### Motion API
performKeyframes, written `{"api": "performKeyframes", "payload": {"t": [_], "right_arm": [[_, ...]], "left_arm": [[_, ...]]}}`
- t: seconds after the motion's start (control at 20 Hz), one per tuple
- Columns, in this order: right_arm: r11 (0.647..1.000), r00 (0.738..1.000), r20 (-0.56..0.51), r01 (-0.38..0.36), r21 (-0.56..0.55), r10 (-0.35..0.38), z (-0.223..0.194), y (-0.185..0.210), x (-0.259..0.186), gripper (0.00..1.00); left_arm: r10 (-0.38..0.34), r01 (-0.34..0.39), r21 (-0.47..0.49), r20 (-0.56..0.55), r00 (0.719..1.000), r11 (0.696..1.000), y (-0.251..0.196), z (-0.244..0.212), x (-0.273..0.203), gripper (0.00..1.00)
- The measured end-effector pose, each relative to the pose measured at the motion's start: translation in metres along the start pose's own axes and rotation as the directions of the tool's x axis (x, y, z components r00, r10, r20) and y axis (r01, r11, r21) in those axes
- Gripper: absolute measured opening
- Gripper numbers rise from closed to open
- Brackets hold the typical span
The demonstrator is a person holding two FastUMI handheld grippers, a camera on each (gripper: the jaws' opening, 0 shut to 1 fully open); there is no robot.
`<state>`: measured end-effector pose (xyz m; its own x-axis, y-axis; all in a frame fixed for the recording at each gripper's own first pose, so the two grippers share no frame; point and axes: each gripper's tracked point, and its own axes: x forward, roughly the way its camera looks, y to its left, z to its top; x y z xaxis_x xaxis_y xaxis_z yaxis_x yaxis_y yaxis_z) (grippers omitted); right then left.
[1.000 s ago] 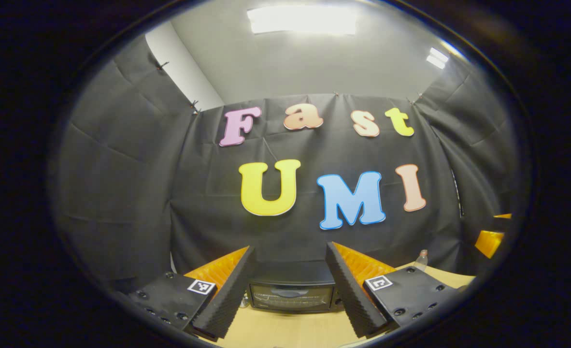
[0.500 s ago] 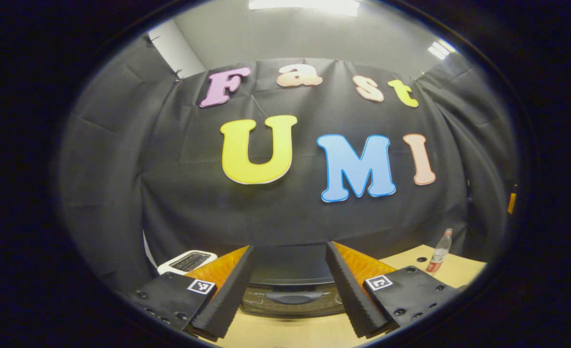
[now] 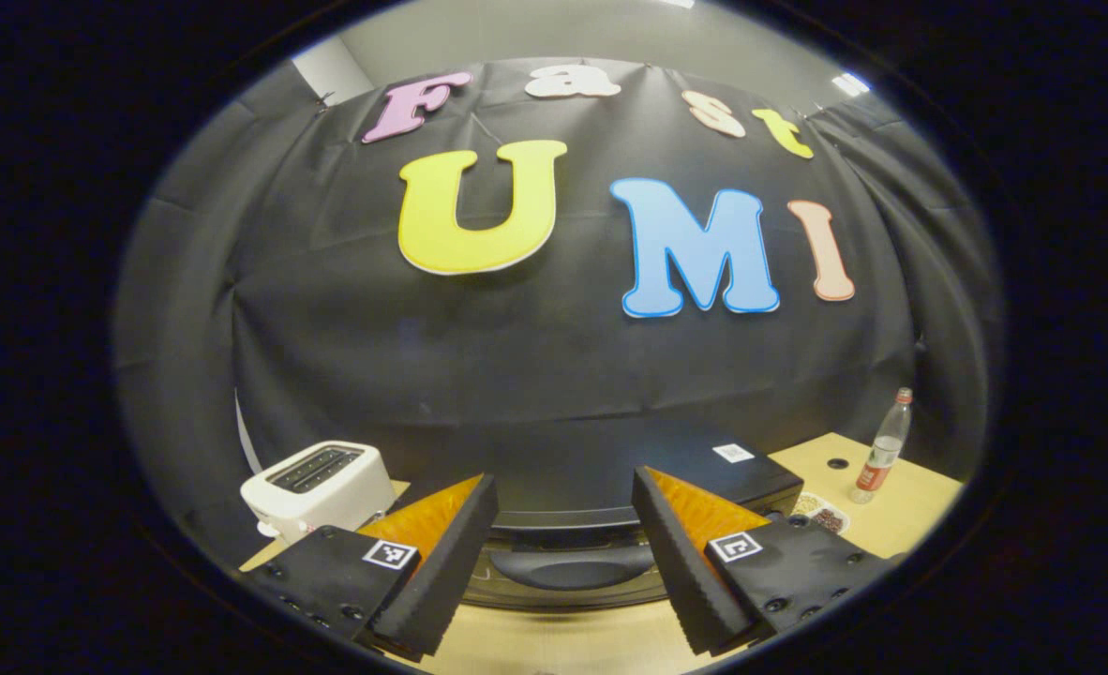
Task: Open the electric oven with the left hand, put the food in, and close the electric oven.
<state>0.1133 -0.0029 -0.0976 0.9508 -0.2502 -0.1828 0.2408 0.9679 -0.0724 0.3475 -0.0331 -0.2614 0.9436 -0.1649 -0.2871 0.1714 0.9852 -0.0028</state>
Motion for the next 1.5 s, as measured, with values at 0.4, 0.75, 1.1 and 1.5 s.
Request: {"api": "performKeyframes", "payload": {"t": [0.4,0.75,1.1,1.5], "right_arm": [[0.999,0.999,-0.006,0.035,-0.022,-0.035,-0.001,-0.004,0.001,0.98],[0.999,0.999,-0.008,0.032,-0.034,-0.032,-0.004,-0.006,-0.008,0.98],[0.999,0.999,-0.002,0.032,-0.003,-0.032,-0.004,-0.020,-0.017,0.98],[1.000,1.000,-0.008,-0.012,0.010,0.012,-0.006,-0.028,-0.032,0.98]], "left_arm": [[0.022,-0.023,-0.016,-0.071,0.997,1.000,0.006,-0.040,0.014,1.00],[0.036,-0.036,0.009,-0.061,0.997,0.999,0.005,-0.046,0.017,1.00],[0.051,-0.050,0.012,-0.093,0.994,0.999,0.004,-0.057,-0.013,0.98],[0.054,-0.051,0.024,-0.140,0.989,0.998,0.000,-0.089,-0.062,1.00]]}}
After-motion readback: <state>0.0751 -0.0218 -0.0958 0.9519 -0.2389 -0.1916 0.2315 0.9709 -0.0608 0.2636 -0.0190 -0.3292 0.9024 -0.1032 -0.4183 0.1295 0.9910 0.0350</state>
